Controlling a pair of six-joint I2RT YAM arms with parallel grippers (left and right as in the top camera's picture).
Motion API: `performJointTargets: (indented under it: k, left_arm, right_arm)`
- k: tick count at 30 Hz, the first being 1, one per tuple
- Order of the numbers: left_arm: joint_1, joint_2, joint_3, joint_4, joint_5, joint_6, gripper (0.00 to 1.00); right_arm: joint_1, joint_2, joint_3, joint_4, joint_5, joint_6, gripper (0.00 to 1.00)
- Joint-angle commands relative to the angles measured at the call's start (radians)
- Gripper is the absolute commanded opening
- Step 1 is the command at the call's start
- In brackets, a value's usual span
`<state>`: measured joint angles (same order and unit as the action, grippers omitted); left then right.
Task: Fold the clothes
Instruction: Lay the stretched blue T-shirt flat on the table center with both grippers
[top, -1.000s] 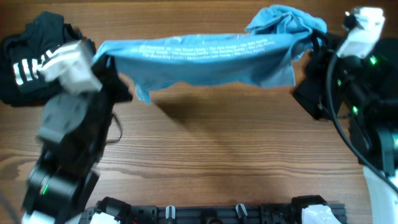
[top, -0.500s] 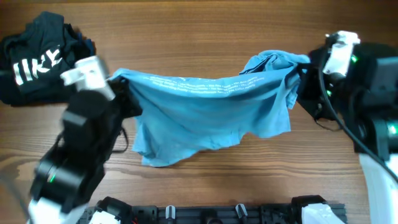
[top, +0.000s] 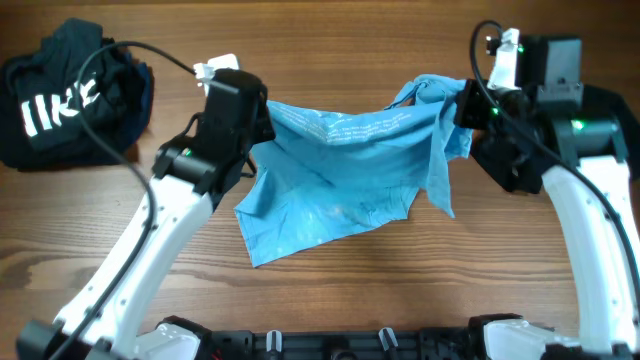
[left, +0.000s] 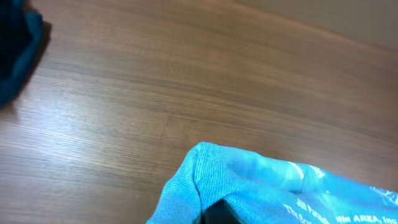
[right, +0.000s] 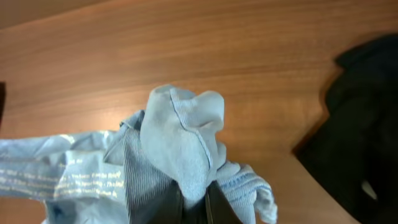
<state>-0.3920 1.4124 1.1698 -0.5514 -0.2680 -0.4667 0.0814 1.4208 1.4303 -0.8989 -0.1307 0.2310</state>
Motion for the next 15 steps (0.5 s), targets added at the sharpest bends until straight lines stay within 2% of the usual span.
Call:
performJointTargets:
  k: [1, 7, 12, 13, 14, 15]
  left_arm:
    - [-0.003, 0.061, 0.008, 0.048, -0.066, -0.013, 0.04]
    - [-0.002, 0.116, 0.008, 0.135, -0.179, -0.013, 0.04]
    - [0.008, 0.139, 0.008, 0.251, -0.254, -0.012, 0.05]
    - [0.015, 0.142, 0.008, 0.276, -0.254, -0.012, 0.19]
    - [0.025, 0.146, 0.008, 0.298, -0.254, -0.012, 0.68]
    - [0.034, 0.148, 0.008, 0.315, -0.254, -0.012, 1.00]
  right_arm:
    - [-0.006, 0.081, 0.002, 0.058, -0.005, 0.004, 0.04]
    - [-0.006, 0.212, 0.002, 0.221, -0.005, 0.004, 0.04]
    - [-0.006, 0.311, 0.002, 0.451, -0.005, -0.016, 0.05]
    - [-0.006, 0.328, 0.002, 0.504, -0.005, -0.018, 0.05]
    - [-0.006, 0.345, 0.002, 0.554, -0.005, -0.022, 0.20]
    - [-0.006, 0.357, 0.002, 0.593, -0.005, -0.023, 0.52]
